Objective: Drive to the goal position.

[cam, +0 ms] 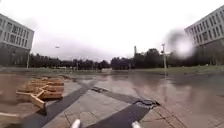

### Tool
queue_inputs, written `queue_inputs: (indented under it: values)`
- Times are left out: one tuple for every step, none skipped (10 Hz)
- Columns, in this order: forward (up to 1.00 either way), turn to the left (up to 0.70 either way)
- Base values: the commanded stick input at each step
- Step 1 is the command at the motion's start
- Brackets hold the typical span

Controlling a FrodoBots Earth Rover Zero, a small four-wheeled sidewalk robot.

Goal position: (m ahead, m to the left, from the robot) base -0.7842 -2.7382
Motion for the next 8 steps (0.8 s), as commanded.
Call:
queue_inputs:
  values:
    - [0.70, 0.00]
    - [0.70, 0.00]
    - [0.70, 0.00]
    - [0.70, 0.00]
    - [0.70, 0.00]
    - [0.70, 0.00]
    - [0.70, 0.00]
    - [0.70, 0.00]
